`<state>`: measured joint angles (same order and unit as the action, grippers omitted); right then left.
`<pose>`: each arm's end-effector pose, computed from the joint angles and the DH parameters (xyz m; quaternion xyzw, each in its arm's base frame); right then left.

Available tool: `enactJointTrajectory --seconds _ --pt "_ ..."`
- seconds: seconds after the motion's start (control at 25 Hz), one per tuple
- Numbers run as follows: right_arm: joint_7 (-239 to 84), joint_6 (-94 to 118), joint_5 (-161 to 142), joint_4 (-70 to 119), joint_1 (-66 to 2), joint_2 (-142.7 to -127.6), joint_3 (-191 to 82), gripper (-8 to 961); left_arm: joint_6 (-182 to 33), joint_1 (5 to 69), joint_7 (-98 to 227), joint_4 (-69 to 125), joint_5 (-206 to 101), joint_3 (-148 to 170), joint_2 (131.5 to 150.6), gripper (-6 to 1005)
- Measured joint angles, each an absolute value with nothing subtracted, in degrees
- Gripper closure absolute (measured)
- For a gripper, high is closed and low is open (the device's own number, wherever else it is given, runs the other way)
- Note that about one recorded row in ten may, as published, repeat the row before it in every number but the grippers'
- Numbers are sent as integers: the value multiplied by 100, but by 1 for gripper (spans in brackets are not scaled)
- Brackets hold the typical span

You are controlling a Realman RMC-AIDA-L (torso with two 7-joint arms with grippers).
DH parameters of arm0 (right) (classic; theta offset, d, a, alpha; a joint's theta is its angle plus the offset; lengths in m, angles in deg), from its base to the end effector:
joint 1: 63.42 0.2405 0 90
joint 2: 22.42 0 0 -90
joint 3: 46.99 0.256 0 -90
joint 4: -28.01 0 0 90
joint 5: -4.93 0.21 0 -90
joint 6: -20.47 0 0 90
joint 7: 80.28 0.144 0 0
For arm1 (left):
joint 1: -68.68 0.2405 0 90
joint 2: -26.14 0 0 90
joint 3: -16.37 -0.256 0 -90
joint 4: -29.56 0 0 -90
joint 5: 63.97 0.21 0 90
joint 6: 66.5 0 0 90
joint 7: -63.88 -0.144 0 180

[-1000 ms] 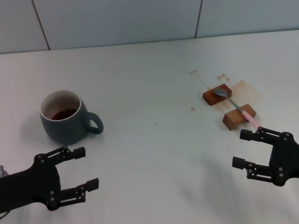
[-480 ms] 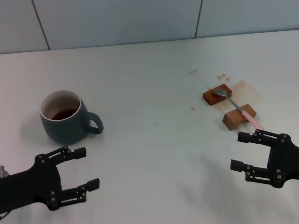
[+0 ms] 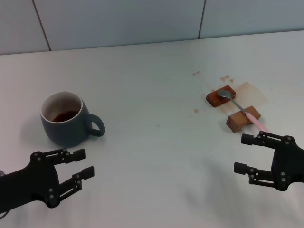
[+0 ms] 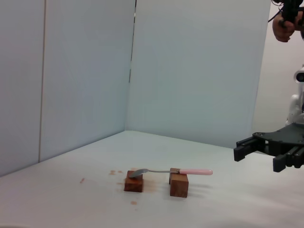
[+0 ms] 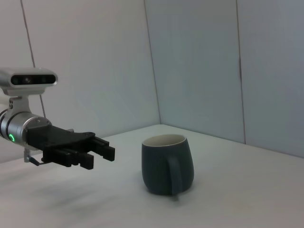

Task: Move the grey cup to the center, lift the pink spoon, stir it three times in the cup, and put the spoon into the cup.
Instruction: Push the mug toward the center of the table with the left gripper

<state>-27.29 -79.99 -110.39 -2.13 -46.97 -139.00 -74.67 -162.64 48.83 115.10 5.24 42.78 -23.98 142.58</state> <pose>0.3343 0.2363 0.0197 -0.9236 0.1545 0.2865 0.2025 -0.3108 0.2526 -0.0105 -0.9313 -0.1320 -0.3003 0.1585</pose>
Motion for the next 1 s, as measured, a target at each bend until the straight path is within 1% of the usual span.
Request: enactJointTrajectory --seconds 0.16,0.48,0.52,0.68,0.72,0.88,0.92,1.0 --pt "-2729 -7999 -11039 -213 -4681 -13902 -7467 211 -16254 4879 11510 524 4289 -2397 14265 435" --pt "-2729 -7978 -11039 -192 -4652 -13904 -7467 211 -16333 4854 11486 522 4178 -2339 14339 930" --pt "-2729 -7951 -11039 -189 -4634 -13904 -7467 211 -16447 4849 11271 546 3831 -2099 14404 942" --pt "-2729 -7933 -11039 -182 -4603 -13904 -7467 211 -16453 4847 10856 694 3345 -1789 14464 989" --pt "-2730 -7931 -11039 -181 -4597 -13904 -7467 211 -16299 4833 10252 1053 2771 -1418 14483 1001" --pt "-2729 -7931 -11038 -204 -4591 -13909 -7467 211 -15901 4817 9237 1523 2131 -937 14482 1001" --pt "-2729 -7936 -11038 -209 -4592 -13909 -7467 211 -15406 4796 8200 1827 1727 -558 14482 1001" --pt "-2729 -7948 -11038 -210 -4592 -13910 -7467 211 -15171 4774 7640 1989 1600 -414 14487 1001"
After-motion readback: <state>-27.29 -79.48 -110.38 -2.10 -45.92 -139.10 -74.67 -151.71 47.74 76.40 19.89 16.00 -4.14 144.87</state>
